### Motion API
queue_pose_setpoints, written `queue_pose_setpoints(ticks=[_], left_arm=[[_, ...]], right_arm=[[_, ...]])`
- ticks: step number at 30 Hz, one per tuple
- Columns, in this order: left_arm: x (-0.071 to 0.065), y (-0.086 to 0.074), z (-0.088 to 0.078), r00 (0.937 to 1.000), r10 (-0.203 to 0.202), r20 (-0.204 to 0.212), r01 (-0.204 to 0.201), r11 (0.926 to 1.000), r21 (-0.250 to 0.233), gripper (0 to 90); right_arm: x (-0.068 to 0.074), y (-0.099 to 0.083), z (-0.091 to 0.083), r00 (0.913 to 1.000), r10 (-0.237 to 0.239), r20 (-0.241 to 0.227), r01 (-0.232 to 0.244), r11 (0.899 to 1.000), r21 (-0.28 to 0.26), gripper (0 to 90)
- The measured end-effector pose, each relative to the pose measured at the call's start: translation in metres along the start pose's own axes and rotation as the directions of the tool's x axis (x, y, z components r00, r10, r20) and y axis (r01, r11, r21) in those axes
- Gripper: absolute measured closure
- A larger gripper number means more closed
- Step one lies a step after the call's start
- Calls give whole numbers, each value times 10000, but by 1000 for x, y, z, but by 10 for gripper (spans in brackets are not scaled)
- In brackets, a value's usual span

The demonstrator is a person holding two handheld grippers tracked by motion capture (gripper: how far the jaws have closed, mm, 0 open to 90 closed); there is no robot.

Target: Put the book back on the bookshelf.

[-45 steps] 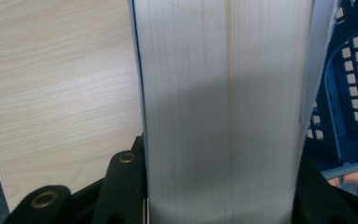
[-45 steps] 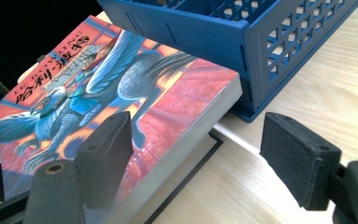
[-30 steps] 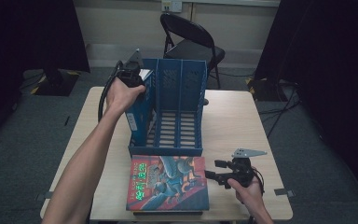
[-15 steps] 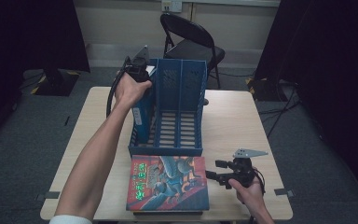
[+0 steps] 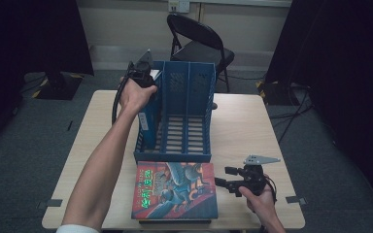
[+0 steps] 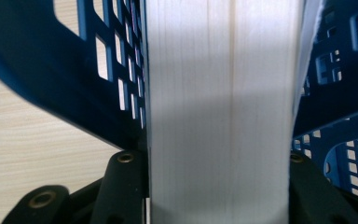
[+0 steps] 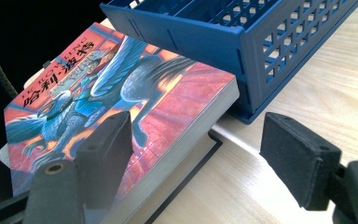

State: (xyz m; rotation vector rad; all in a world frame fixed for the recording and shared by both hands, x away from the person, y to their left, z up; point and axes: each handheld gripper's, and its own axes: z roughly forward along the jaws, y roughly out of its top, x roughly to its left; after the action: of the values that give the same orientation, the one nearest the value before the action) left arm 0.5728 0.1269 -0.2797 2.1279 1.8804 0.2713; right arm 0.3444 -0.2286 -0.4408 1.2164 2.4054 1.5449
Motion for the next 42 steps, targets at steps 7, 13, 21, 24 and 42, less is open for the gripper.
queue_pose_setpoints(ticks=[7,13,21,24,42], left_arm=[[-4,-9,-4,9990,441,-43,-443,9977,-513,573],[6,-24,-12,9966,758,319,-715,9904,-1185,526],[10,-43,-12,9886,1417,502,-1302,9742,-1842,467],[18,-54,-15,9851,1507,828,-1299,9677,-2160,437],[36,-105,-10,9572,2351,1690,-1586,9140,-3733,450]], right_arm=[[1,-1,-1,10000,-48,20,48,10000,7,244],[1,0,0,10000,-57,56,57,10000,63,243],[4,0,2,9999,-101,47,101,9999,96,243],[4,-1,2,9999,-112,38,111,9999,107,243],[7,-1,7,9997,-208,90,206,9995,227,242]])
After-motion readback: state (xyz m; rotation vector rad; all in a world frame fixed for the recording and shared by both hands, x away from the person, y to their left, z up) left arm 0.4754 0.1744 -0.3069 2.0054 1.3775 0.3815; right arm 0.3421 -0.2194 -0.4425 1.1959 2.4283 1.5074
